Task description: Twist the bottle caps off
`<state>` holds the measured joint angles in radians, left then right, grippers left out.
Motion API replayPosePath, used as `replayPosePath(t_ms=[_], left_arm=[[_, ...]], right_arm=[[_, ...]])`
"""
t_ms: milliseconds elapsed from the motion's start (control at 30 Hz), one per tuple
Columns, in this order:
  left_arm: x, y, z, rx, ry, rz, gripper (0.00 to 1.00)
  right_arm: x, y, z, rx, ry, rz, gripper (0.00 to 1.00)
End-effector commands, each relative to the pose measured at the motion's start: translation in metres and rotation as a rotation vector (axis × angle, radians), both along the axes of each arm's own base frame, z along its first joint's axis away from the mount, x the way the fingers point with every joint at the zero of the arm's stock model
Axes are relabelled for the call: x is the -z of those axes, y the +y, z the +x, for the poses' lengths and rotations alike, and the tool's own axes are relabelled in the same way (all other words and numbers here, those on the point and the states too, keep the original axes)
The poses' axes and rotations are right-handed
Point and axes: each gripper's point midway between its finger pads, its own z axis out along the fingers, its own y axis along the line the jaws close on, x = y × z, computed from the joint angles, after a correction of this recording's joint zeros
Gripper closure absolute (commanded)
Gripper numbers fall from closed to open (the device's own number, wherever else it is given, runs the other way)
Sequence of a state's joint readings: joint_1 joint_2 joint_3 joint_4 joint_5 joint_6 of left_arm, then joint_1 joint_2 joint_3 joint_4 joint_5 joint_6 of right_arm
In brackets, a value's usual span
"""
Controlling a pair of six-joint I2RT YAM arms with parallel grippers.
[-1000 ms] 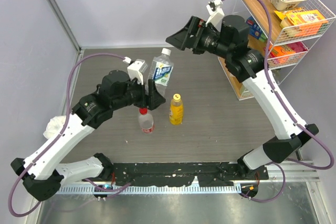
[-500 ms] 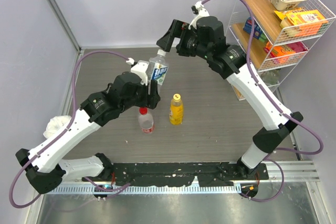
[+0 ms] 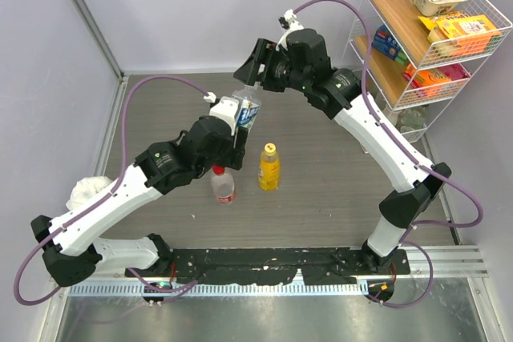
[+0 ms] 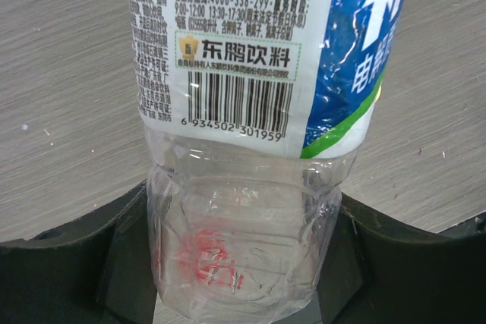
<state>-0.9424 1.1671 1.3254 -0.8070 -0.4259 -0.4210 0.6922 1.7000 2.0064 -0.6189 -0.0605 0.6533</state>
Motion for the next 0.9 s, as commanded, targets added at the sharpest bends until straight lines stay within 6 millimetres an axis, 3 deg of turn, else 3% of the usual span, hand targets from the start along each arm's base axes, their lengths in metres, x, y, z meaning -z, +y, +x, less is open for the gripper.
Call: replayPosePath(t_ms=[0,300,633,867], left_arm=[[-0.022,0.0,0.005,-0.03,-0.048,-0.038,0.98],[-0.02,-0.006,0.003,-0.016,-0.039,-0.037,0.99],[-0.014,-0.007,-0.002,-0.013,-0.028,-0.026,0.99],[-0.014,-0.007,-0.003,-0.012,-0.028,-0.023,0.99]], right_arm=[[-0.023,-0.003,-0.012,-0.015,-0.038,0.06,0.33],[-0.021,-0.007,-0.018,-0.008,-0.031,0.089,0.45],[-0.039,-0.01,-0.025,-0.013,-0.062,0.147,0.37],[-0.036,-0.008,-0.026,-0.019,-0.051,0.152,0.47]])
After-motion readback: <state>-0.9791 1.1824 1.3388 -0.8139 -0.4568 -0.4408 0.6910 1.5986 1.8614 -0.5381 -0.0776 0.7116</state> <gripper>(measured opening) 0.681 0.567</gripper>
